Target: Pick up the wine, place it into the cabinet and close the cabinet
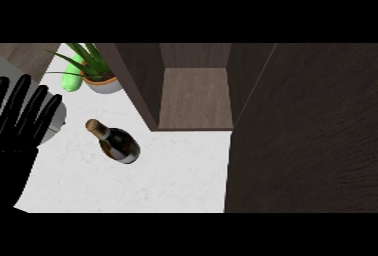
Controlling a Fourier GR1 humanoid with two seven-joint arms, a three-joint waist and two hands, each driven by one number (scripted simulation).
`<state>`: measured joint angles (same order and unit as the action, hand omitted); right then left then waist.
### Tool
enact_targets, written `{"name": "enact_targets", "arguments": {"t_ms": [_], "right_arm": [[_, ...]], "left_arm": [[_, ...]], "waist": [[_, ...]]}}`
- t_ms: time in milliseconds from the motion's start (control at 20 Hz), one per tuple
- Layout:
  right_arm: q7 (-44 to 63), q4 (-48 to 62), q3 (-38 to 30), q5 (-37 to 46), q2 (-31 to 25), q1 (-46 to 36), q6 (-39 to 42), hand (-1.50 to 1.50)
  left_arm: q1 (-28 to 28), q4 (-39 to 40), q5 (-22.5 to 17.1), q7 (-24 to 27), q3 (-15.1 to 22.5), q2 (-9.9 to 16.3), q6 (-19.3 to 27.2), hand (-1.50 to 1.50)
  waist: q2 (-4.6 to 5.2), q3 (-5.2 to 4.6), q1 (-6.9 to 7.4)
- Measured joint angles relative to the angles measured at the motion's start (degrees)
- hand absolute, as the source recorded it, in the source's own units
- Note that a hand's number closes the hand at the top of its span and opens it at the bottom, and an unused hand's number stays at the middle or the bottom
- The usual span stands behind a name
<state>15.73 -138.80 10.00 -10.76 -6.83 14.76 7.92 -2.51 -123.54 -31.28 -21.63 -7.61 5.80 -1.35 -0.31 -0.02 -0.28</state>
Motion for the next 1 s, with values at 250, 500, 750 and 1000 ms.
{"name": "enact_targets", "arguments": {"t_ms": [250,500,750,1000], "right_arm": [[2.2,-0.9,2.6,0.4,0.5,1.0,-1.0,-1.50],[5.9,-1.8,5.0,1.1,0.8,-0.5,-2.9,-1.50],[9.5,-3.9,7.5,2.9,1.2,-2.2,-5.6,-1.50],[10.7,-5.1,9.7,4.1,1.2,-2.5,-7.3,-1.50]], "left_arm": [[-2.9,-4.7,-5.2,-7.8,-4.4,3.4,4.6,-1.50],[-3.0,-8.6,-6.6,-12.1,-5.5,4.8,7.5,-1.50],[-5.2,-9.1,-6.8,-15.9,-6.4,6.5,11.5,-1.50],[-5.3,-9.2,-7.0,-17.1,-7.5,7.0,12.6,-1.50]], "waist": [[0.05,0.02,-0.02],[0.03,0.01,-0.02],[-0.04,0.00,-0.04],[-0.06,0.00,-0.09]]}}
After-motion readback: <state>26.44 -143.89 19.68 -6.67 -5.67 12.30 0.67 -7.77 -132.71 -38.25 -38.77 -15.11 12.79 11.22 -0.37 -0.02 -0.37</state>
